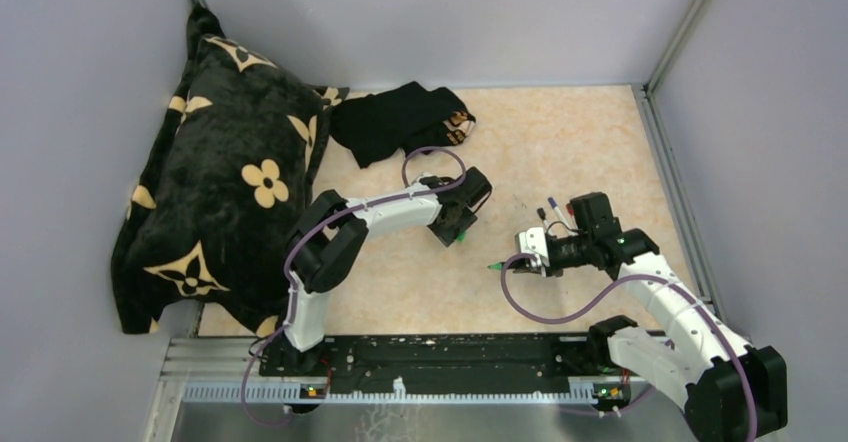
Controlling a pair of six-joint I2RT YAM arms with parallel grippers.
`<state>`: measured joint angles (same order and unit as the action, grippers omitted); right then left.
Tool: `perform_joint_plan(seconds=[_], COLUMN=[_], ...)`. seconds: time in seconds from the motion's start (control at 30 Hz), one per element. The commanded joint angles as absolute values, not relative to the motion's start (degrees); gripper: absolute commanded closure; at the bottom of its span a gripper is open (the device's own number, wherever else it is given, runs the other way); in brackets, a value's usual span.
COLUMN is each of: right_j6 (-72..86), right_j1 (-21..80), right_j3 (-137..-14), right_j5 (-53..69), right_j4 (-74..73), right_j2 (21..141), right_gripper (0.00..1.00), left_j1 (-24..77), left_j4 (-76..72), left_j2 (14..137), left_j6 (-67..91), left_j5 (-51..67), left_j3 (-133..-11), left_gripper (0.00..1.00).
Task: Insert the pens into the pen caps
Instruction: Insert the pen cap onto the pen.
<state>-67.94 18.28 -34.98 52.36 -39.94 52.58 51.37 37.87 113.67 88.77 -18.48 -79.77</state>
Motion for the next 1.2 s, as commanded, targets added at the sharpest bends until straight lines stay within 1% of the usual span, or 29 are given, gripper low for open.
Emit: perform_joint_plan(seconds=[0.0, 0.1, 0.17, 0.37, 0.57, 0.73, 0.9, 1.17], right_j6=[-68.7, -68.9, -68.8, -69.0, -69.0, -69.1, -69.1, -69.0], right_j1=[17.8, 17.8, 17.8, 17.8, 17.8, 17.8, 17.8, 17.8], right_j3=[-37.2, -37.2, -37.2, -37.2, -37.2, -37.2, -37.1, -37.1], right_j5=[54.3, 54.1, 54.1, 54.4, 54.0, 53.8, 53.9, 53.9], right_j4=[-39.8, -39.8, -39.8, -40.0, -40.0, -39.9, -39.9, -39.8], right_j2=[51.8, 51.3, 51.2, 51.2, 50.5, 50.6, 50.8, 50.9], right_gripper=[1.0, 1.0, 1.0, 1.0, 1.0, 1.0, 1.0, 1.0], left_j1=[51.1, 50.7, 50.6, 50.3, 49.9, 49.3, 48.4, 48.4], left_j4=[41.7, 42.7, 42.7, 39.1, 38.5, 37.5, 37.4, 40.6], left_j2=[116.8, 117.9, 118.3, 118.7, 119.2, 118.3, 117.9, 117.7], left_j6=[86.3, 83.0, 80.7, 70.0, 59.5, 54.8, 55.3, 66.2], left_j5=[-18.9, -19.1, -19.1, -17.8, -17.7, -17.4, -16.0, -13.3], left_j3=[-81.9, -83.4, -83.7, -83.0, -82.4, -80.6, -80.2, -79.9], left_gripper=[0.45, 0.46, 0.49, 0.54, 0.54, 0.51, 0.47, 0.48])
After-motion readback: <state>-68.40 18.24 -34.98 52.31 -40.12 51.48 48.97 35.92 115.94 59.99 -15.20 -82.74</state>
